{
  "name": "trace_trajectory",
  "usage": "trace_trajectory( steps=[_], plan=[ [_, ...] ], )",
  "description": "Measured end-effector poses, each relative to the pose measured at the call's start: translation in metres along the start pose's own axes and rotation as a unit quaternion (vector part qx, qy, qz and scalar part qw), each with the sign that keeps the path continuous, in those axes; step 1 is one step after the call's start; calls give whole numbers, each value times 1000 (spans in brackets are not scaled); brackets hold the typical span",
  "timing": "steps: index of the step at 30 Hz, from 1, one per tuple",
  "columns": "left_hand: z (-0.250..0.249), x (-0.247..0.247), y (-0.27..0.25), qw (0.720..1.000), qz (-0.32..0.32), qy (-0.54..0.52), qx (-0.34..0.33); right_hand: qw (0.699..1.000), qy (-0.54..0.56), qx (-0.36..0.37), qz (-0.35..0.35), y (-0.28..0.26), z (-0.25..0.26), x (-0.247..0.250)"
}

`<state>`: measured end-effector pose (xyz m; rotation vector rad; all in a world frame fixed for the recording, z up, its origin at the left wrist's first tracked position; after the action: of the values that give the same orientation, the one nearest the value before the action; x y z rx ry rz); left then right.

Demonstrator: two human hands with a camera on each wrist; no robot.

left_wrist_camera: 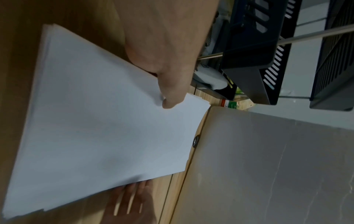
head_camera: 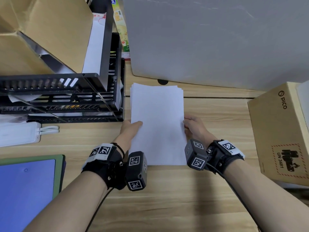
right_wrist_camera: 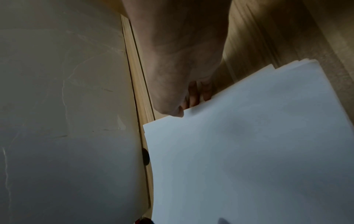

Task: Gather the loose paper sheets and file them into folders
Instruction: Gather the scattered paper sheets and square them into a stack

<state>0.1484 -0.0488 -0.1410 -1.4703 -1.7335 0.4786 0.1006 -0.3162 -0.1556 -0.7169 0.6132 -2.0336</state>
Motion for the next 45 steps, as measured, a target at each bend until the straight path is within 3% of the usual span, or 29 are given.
trace_trajectory(
  steps=[3,9,12,19,24,29,32,35,45],
  plan=[
    [-3,-6,0,999,19,-16,20,1000,21,-10,1,3,-3,1],
    [-6,-6,8,996,-10,81,-35,999,42,-30,-6,7,-11,4],
    [-9,-12,-2,999,10,39,-20,997,57,-44,-15,10,-16,8],
    [-13,-10,-1,999,-22,-21,-23,997,50,-58,-18,5,-19,13],
    [-25,-28,-14,993,72,26,-94,998,27,-60,-20,4,-24,21],
    [-39,-30,-23,981,94,60,-156,999,19,-45,-20,-2,-21,23],
    [-50,-31,-33,974,131,40,-183,998,50,-22,-34,-4,-10,24],
    [-62,-33,-50,961,177,47,-208,993,117,-24,2,-17,7,21],
    [-124,-7,-104,937,143,-49,-316,967,162,191,-52,-84,116,55]
  ],
)
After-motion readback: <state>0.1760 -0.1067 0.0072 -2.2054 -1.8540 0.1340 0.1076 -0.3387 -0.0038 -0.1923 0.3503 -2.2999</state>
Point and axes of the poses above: each hand's wrist, its own y-axis towards the middle knuckle, its own x-axis out of the back of the hand, z = x × y, the point moved 10 cm from there along y, towards the middle knuckle, and after that the axes turned 12 degrees about -z, right-handed, at the moved point
